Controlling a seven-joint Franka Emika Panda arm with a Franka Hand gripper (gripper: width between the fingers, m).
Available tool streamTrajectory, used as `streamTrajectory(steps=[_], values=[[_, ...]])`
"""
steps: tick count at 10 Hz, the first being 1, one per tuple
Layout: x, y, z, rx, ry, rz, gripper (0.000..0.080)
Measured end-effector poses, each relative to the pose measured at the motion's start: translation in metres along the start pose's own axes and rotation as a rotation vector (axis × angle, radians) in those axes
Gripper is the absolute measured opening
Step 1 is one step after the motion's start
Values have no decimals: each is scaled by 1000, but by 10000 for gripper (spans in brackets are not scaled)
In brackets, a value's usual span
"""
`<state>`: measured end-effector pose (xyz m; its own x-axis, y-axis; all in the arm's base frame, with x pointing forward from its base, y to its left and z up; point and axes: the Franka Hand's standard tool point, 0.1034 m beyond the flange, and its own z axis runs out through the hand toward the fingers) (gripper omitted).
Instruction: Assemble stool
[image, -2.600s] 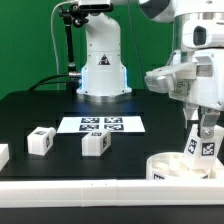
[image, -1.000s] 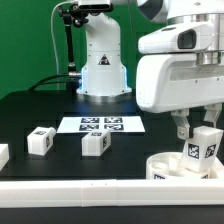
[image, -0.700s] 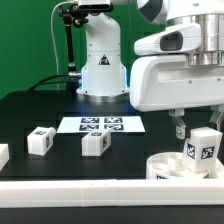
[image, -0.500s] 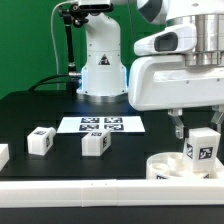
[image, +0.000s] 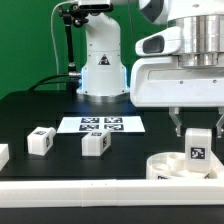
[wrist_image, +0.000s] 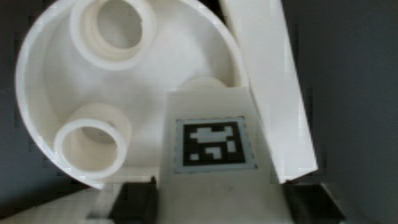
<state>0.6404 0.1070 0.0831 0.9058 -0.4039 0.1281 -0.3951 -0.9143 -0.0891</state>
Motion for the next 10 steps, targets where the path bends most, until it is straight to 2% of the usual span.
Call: streamTrajectory(steps=[3, 4, 10], values=[[-2, 1, 1, 31, -16, 372, 340], [-2, 0, 1, 35, -22, 471, 340], [-4, -2, 1, 79, -90, 962, 340]])
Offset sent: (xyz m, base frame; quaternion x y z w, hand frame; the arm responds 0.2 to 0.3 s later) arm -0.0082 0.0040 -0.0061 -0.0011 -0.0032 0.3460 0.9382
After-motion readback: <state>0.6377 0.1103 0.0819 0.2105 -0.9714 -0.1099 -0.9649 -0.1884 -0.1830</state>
